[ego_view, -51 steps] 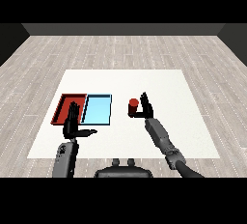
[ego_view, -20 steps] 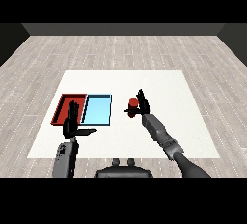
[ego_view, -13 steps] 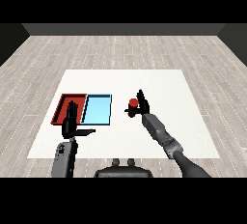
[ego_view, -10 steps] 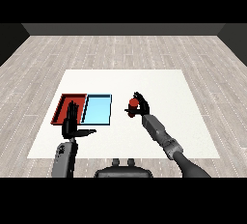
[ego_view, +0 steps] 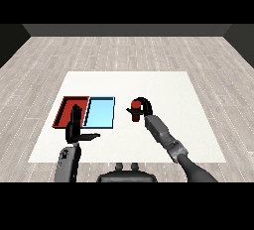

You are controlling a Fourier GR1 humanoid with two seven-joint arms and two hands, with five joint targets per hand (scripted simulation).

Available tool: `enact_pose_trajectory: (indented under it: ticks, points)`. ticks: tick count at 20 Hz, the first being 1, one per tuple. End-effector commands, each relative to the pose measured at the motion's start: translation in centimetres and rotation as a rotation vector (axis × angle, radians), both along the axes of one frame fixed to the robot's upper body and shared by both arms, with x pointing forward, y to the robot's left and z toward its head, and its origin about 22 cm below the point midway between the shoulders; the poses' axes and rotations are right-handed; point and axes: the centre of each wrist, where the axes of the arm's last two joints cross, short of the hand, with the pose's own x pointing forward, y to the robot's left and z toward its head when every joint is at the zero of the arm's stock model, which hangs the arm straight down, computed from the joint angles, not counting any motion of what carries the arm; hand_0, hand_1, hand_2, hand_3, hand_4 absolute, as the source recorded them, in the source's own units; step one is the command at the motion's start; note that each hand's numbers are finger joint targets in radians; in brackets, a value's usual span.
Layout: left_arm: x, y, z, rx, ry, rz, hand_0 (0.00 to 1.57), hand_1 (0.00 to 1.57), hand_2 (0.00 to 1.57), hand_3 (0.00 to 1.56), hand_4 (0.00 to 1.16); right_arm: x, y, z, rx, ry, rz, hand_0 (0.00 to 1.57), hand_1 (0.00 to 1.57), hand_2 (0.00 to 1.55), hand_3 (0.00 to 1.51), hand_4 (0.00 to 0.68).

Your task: Pick the red can and put it in the red box

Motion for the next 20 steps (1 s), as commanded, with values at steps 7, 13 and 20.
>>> enact_pose_trajectory:
  ticks: [7,13,20]
  points:
    - [1.6,-0.8,1.2,-0.006,-0.012,-0.039,0.0,0.0,0.0,0.0,0.0,0.9,1.2,2.3,-0.012,-0.095,-0.008,1.46,1.46,1.45,1.41,0.659]
    - [0.4,-2.9,0.1,0.047,0.046,-0.092,0.0,0.0,0.0,0.0,0.0,-0.6,2.8,3.8,-0.008,-0.173,0.023,1.45,1.45,1.44,1.41,0.649]
    - [4.1,-6.0,1.1,0.012,0.093,-0.199,0.0,0.0,0.0,0.0,0.0,-0.2,1.8,5.5,0.004,-0.209,0.002,1.42,1.42,1.44,1.42,0.65]
